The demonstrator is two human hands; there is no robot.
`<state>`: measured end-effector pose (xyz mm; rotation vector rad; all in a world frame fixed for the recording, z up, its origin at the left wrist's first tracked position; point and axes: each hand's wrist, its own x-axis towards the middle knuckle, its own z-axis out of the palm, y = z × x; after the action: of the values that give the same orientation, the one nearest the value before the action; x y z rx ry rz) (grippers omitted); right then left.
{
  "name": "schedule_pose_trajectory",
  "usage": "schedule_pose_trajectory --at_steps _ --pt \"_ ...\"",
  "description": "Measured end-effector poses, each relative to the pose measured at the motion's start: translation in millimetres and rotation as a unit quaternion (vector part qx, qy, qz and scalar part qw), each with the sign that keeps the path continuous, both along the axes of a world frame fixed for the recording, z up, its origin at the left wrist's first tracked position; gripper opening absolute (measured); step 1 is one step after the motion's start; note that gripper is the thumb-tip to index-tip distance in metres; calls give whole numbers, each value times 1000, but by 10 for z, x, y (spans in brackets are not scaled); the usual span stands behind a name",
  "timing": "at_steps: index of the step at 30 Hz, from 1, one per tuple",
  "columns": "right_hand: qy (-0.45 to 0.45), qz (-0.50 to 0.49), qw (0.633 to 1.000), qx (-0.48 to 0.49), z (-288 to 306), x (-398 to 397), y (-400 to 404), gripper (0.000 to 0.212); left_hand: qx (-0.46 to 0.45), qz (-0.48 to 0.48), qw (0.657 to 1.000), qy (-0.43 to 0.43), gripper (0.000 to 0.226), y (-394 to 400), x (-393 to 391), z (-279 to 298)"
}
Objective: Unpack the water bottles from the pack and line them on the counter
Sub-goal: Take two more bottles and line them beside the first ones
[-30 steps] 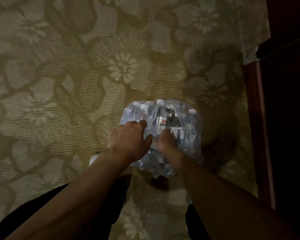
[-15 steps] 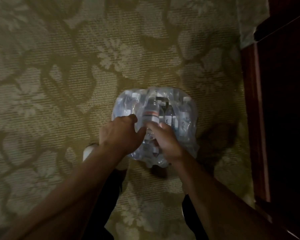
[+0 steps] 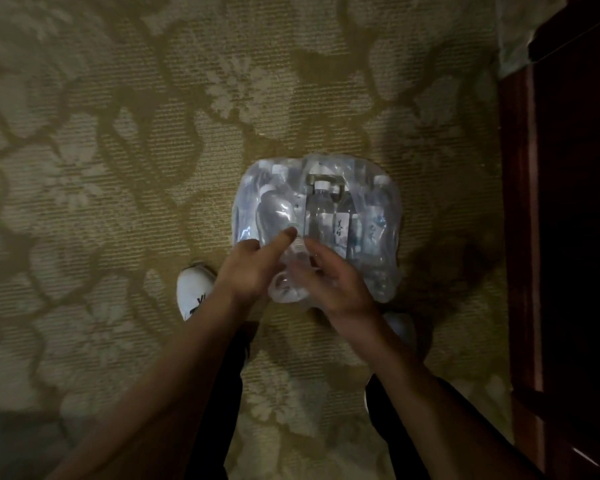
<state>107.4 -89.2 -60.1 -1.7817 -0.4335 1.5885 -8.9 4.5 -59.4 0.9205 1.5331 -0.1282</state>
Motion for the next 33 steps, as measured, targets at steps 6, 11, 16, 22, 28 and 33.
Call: schedule_pose_trajectory --at_steps 6,11,16,22,28,33 --pt "-48 -20 989 -137 -438 152 377 18 7 92 996 -11 47 233 -227 -14" --pt "-73 96 971 -207 -949 -33 657 9 21 93 995 -28 63 413 -348 0" --pt "-41 120 964 -235 -1117 -264 745 49 32 45 998 1 68 436 -422 -50" --pt "-56 127 956 -258 -1184 -282 710 59 33 -53 997 46 83 361 -369 -87" --pt "-67 40 980 -181 -1036 -299 532 65 -11 6 999 33 91 287 -318 -63" --pt "-61 60 975 -206 -682 176 585 59 -36 70 997 -6 91 58 -205 9"
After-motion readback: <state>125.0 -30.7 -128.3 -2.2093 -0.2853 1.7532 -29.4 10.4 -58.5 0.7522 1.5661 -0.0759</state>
